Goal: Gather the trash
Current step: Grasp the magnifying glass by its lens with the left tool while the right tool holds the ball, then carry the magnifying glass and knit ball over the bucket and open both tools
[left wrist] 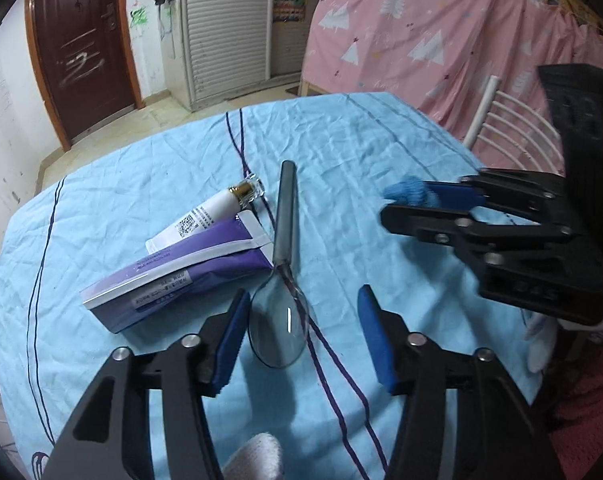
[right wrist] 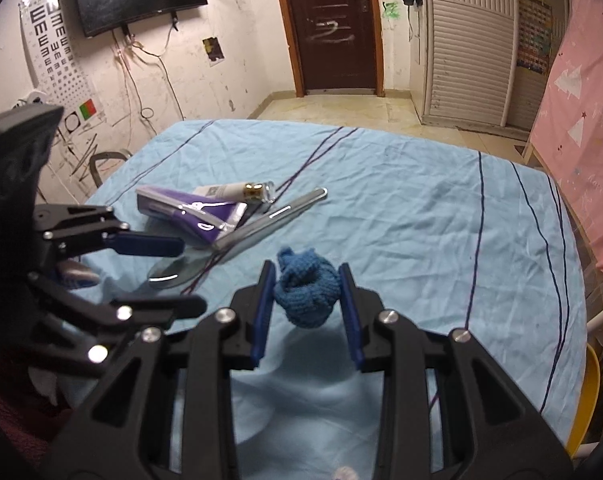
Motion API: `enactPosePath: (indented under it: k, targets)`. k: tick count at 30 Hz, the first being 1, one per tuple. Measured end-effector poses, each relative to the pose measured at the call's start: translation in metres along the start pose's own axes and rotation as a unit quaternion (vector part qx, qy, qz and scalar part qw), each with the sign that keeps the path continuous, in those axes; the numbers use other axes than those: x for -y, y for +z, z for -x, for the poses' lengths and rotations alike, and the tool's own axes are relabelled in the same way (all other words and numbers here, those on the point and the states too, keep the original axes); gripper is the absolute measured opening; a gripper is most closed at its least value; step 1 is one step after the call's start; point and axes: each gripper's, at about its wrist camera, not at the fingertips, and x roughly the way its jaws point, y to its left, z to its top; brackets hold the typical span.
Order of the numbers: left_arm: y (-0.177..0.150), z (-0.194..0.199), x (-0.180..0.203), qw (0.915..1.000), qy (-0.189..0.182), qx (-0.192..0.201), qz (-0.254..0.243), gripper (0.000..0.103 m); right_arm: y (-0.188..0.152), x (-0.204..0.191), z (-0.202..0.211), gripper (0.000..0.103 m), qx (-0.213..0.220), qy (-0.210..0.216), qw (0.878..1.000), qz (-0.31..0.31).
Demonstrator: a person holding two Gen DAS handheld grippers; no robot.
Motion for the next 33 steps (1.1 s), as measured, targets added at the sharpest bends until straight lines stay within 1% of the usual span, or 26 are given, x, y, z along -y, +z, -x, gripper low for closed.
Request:
enactPosePath:
  k: [4, 6, 7, 12, 17, 24, 33]
  targets:
    - [0.004, -0.004, 0.002, 0.9999, 0.014, -0.003, -0.004, 0.036, -0.004, 0.007, 0.007, 0.03, 0.009, 0.003, 1.0, -0.007]
    - [0.005, -0.005, 0.004, 0.9996, 0.028, -0.002, -0.009, 0.023, -0.004, 0.01, 0.01, 0.03, 0.014, 0.005, 1.0, -0.01]
    - [0.005, -0.006, 0.006, 0.9992, 0.037, -0.002, -0.014, 0.02, -0.005, 0.012, 0.011, 0.03, 0.015, 0.005, 1.0, -0.011]
    - [0.005, -0.004, 0.012, 0.9981, 0.057, 0.003, -0.024, 0.019, -0.008, 0.021, 0.019, 0.03, 0.025, 0.007, 0.999, -0.022]
    - [0.008, 0.002, 0.019, 0.9983, 0.053, 0.011, -0.024, 0.019, -0.011, 0.029, 0.029, 0.03, 0.037, 0.004, 0.999, -0.03]
    - [0.019, 0.019, 0.039, 0.9972, 0.051, 0.036, -0.04, 0.019, -0.013, 0.045, 0.051, 0.03, 0.063, -0.006, 0.997, -0.045]
    - [0.04, 0.038, 0.082, 0.9942, 0.036, 0.069, -0.074, 0.019, -0.018, 0.077, 0.09, 0.03, 0.104, -0.033, 0.991, -0.074]
